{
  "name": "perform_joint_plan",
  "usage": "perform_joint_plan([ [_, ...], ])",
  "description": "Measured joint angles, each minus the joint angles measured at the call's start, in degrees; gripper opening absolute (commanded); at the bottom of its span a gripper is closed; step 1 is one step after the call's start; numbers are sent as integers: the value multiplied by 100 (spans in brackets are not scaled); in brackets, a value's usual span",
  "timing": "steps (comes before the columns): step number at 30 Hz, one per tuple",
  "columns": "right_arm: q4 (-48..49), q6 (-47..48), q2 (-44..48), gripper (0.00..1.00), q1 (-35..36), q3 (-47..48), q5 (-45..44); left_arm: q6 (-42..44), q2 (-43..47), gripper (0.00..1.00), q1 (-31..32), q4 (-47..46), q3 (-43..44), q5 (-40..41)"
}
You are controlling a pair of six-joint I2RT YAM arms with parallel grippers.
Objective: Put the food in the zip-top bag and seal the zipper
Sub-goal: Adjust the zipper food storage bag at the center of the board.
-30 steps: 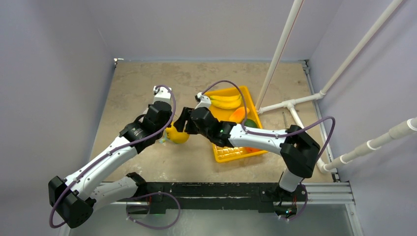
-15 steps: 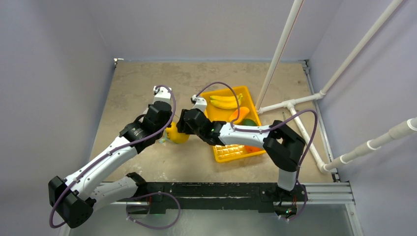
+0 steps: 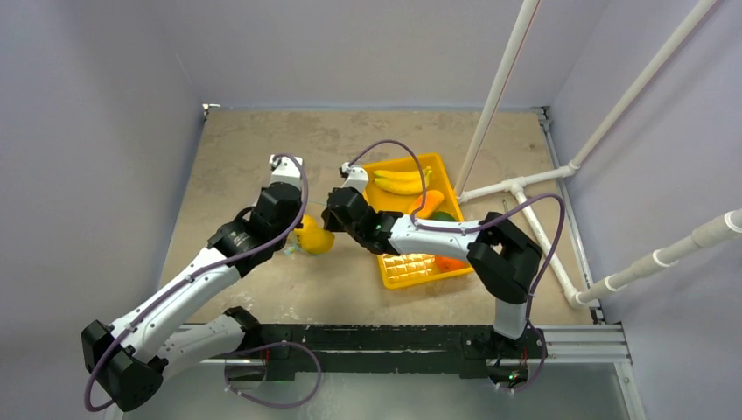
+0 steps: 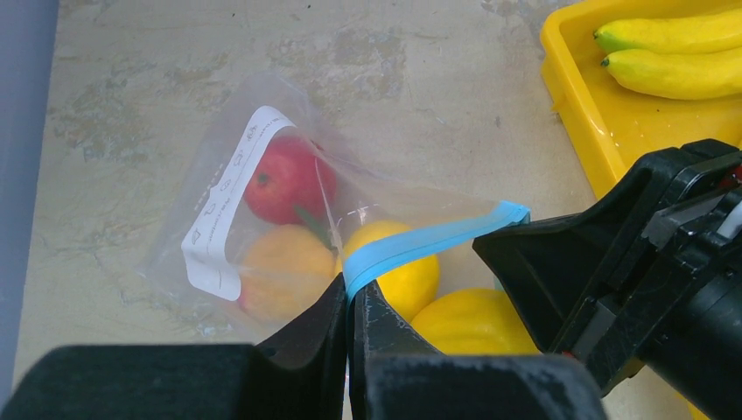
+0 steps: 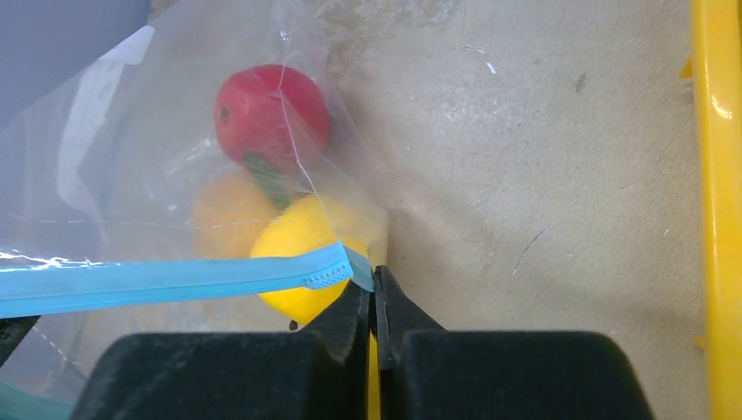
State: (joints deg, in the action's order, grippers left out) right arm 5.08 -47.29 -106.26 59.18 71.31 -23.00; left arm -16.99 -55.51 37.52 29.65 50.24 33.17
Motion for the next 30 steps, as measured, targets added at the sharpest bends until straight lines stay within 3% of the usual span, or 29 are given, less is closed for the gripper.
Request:
perform_joint_plan([
  [8, 48, 254, 114, 0, -4, 17, 70, -26, 221, 0, 0, 31, -44, -35],
  [14, -234, 702, 560, 0, -68, 103, 474, -245, 284, 0, 0, 549, 201, -210],
  [30, -2275, 2081, 734, 0, -597, 1749, 1797, -962, 389, 0, 0, 2087, 1460, -1727],
])
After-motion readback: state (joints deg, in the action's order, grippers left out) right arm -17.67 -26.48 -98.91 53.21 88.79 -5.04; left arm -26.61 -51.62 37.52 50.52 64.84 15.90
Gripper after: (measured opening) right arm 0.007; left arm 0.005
